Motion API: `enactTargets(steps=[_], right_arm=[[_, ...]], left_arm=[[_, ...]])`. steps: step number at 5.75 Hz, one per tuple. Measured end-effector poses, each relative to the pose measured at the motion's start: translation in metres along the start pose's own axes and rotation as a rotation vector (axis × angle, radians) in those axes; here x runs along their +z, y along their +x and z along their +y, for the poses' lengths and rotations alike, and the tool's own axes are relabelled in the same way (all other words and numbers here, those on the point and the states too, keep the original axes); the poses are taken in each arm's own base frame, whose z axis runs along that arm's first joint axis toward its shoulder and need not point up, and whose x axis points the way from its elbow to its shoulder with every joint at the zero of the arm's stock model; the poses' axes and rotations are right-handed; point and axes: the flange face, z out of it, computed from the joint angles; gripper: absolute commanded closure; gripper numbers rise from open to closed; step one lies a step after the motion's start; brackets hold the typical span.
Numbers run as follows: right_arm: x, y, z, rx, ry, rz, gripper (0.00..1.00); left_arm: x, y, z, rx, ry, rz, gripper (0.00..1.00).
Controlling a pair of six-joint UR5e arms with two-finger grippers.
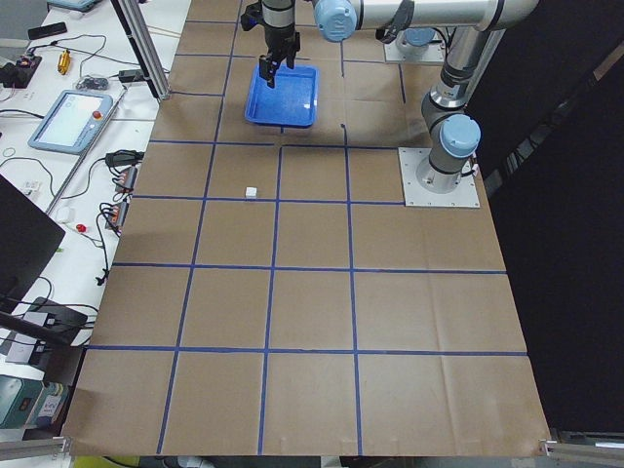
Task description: Assemble white blocks and place on blue tray
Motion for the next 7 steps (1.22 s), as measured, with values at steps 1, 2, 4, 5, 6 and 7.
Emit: enactTargets(steps=[1,2,4,5,6,7], right_arm=[[0.021,0.009,0.009,-0.041,0.036,-0.026,0.0],[0.047,0.019,0.023,-0.063,0.079,-0.051,0.0],[0.112,0.042,0.066,-0.08,0.277,-0.059,0.0],[0.144,0.052,0.078,-0.082,0.368,-0.044,0.0],[0.174,0.055,0.083,-0.075,0.433,-0.036,0.0],[0.206,0.048,0.084,-0.064,0.472,-0.029,0.0]], left_arm=[[0.007,-0.029,0.016,0.098,-0.01,0.01,0.01],[0.022,-0.059,0.026,0.211,-0.021,0.028,0.01],[0.074,-0.114,0.023,0.454,-0.018,0.028,0.01],[0.103,-0.135,0.015,0.58,-0.015,0.021,0.01],[0.131,-0.152,0.008,0.68,-0.013,0.012,0.01],[0.16,-0.17,0.004,0.754,-0.011,0.0,0.01]])
